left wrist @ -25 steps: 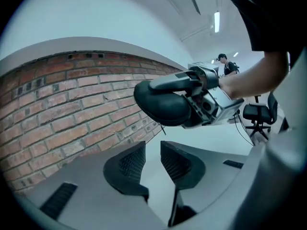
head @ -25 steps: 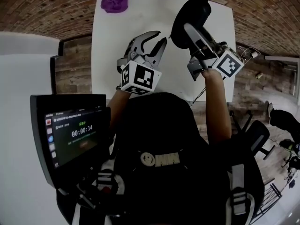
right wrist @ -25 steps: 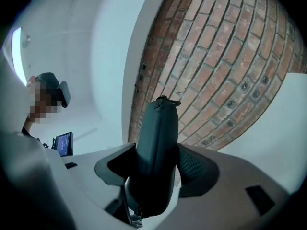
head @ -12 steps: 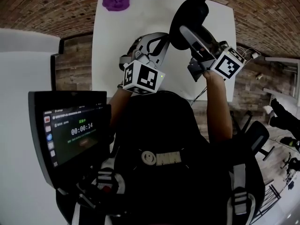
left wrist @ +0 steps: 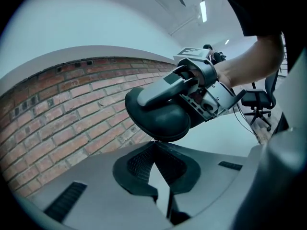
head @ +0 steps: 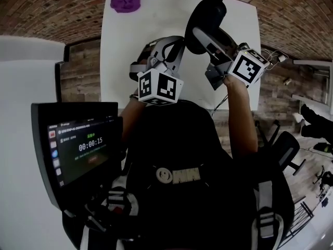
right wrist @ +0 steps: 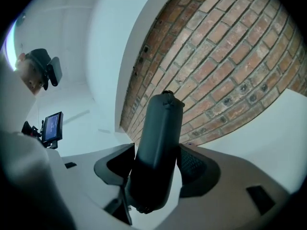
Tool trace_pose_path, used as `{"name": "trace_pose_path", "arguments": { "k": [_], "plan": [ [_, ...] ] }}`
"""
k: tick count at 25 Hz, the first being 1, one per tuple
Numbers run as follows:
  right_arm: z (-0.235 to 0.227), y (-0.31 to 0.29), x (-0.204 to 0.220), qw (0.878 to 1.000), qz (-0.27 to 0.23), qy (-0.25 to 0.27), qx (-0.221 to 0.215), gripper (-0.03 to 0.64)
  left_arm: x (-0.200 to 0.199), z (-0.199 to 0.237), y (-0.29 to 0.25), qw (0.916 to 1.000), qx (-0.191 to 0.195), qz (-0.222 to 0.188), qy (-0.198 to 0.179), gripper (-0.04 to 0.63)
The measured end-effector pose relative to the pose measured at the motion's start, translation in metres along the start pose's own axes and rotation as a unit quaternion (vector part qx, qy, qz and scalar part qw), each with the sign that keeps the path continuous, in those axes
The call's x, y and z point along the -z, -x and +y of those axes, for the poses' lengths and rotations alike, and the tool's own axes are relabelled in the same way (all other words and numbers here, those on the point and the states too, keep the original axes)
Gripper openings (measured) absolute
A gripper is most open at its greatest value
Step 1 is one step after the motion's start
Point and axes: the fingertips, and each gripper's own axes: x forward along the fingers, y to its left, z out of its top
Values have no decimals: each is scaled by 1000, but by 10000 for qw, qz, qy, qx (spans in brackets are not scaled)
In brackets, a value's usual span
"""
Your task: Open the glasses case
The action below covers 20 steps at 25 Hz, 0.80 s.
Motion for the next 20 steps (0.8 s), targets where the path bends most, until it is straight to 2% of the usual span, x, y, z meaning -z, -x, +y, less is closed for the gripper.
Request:
{"name": "trace_pose_path", "arguments": {
  "k": [2,5,8,12,15,20],
  "plan": [
    [3,1,3,9995,260,142,-96,271,4,1,0,9999,65,46,105,3],
    [7,0,9,9956,667,656,-98,259,10,0,-1,9997,177,150,22,3],
    [9,0,15,9888,1032,1074,-62,252,13,-2,-2,9993,285,177,140,4],
    [12,2,21,9780,1450,1497,-15,245,16,-2,-2,9989,376,194,187,3],
    [11,2,32,9655,1840,1843,21,244,17,-2,-2,9986,429,192,226,5],
    [5,3,49,9520,2280,2042,50,244,18,-1,-2,9977,518,174,410,4]
  ]
}}
